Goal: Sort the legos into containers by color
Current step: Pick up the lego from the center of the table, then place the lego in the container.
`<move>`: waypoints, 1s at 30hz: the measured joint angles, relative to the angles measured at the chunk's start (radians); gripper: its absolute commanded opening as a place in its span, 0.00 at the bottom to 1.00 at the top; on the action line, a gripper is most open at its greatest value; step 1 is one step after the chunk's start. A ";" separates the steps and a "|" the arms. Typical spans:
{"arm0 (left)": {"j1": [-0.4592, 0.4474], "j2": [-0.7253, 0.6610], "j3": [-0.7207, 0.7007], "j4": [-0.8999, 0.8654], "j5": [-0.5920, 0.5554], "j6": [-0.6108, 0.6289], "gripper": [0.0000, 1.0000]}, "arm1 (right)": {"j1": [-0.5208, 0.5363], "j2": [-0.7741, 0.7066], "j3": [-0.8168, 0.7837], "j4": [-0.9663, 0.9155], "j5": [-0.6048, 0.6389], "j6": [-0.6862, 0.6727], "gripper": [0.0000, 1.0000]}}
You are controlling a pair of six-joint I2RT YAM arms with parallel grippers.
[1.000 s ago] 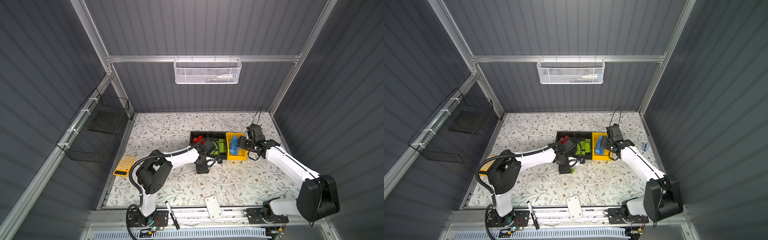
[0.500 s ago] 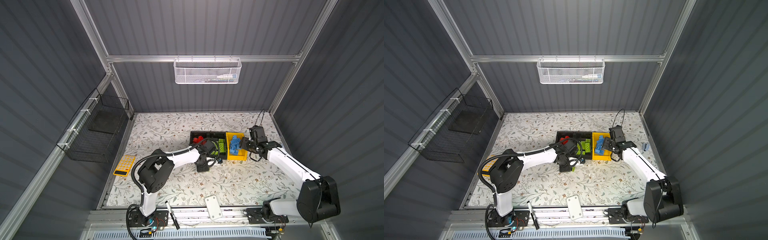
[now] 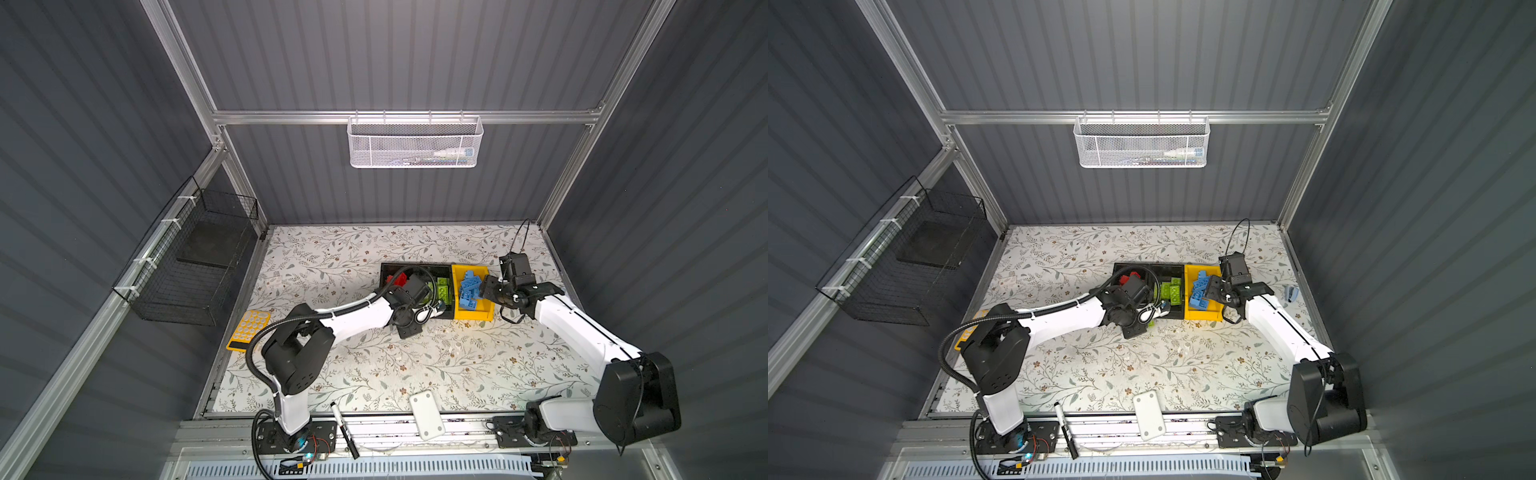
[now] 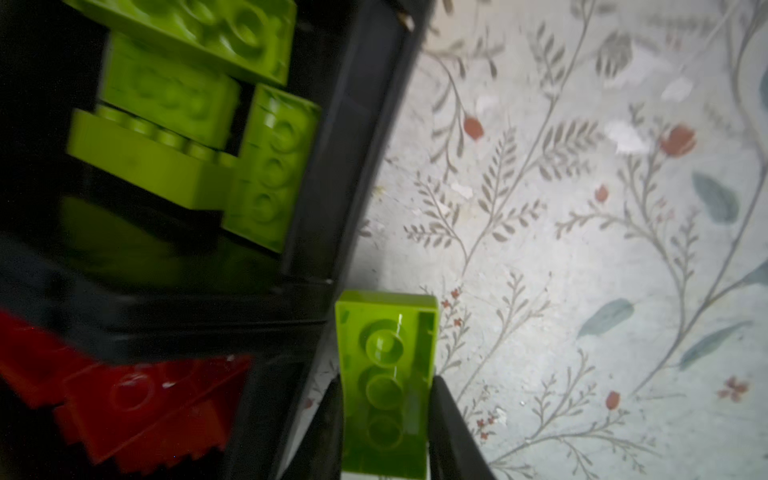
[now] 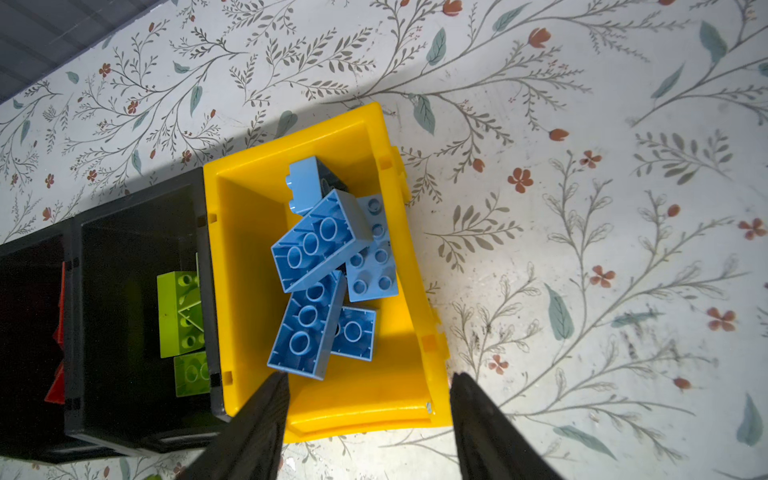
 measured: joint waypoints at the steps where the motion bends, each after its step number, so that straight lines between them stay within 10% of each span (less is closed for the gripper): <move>1: 0.000 -0.017 0.000 0.026 0.001 -0.027 0.14 | 0.000 0.000 0.000 -0.002 0.000 0.002 0.64; 21: 0.029 0.299 0.431 0.207 -0.113 -0.557 0.29 | -0.012 -0.148 -0.129 -0.007 0.034 0.065 0.66; 30: 0.040 0.378 0.492 0.145 -0.110 -0.650 0.66 | -0.045 -0.191 -0.160 0.000 0.044 0.069 0.66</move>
